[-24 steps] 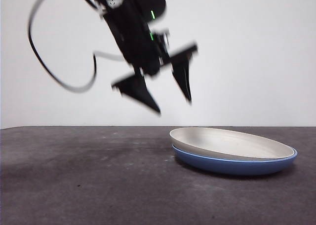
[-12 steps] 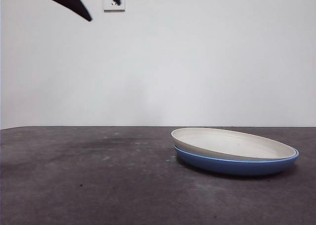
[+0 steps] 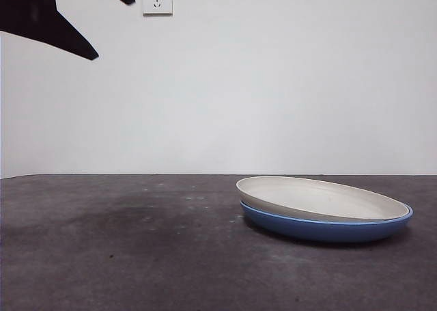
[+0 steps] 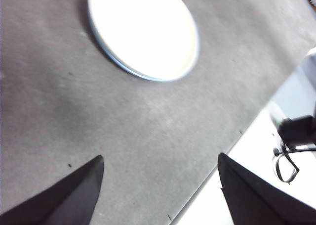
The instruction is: Pick up the white plate, put it on the blue plate, put it on desk
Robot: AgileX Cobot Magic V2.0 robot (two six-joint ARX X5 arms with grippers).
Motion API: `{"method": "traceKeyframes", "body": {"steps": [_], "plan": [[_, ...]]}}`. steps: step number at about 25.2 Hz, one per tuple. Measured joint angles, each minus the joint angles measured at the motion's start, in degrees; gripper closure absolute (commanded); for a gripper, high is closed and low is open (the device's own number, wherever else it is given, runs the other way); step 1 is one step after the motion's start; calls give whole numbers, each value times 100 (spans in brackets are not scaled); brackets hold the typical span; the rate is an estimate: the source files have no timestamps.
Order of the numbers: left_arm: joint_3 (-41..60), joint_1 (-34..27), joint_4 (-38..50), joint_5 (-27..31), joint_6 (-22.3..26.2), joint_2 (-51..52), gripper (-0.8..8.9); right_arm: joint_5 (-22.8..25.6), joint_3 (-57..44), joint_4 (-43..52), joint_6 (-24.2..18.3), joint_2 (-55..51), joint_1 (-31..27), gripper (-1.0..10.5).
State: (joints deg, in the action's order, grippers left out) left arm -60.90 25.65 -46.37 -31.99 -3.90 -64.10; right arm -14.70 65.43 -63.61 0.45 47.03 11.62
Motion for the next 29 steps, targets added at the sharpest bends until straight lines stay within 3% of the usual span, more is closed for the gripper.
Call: {"method": "traceKeyframes", "body": {"steps": [13, 19, 29], "plan": [[0, 35, 74, -48, 66, 125, 440, 15, 0, 2, 24, 2, 0, 513], [0, 35, 74, -48, 70, 125, 440, 577, -293, 332, 184, 210, 0, 513], [0, 35, 74, -48, 107, 125, 440, 564, -1392, 2004, 651, 1296, -291, 513]]}}
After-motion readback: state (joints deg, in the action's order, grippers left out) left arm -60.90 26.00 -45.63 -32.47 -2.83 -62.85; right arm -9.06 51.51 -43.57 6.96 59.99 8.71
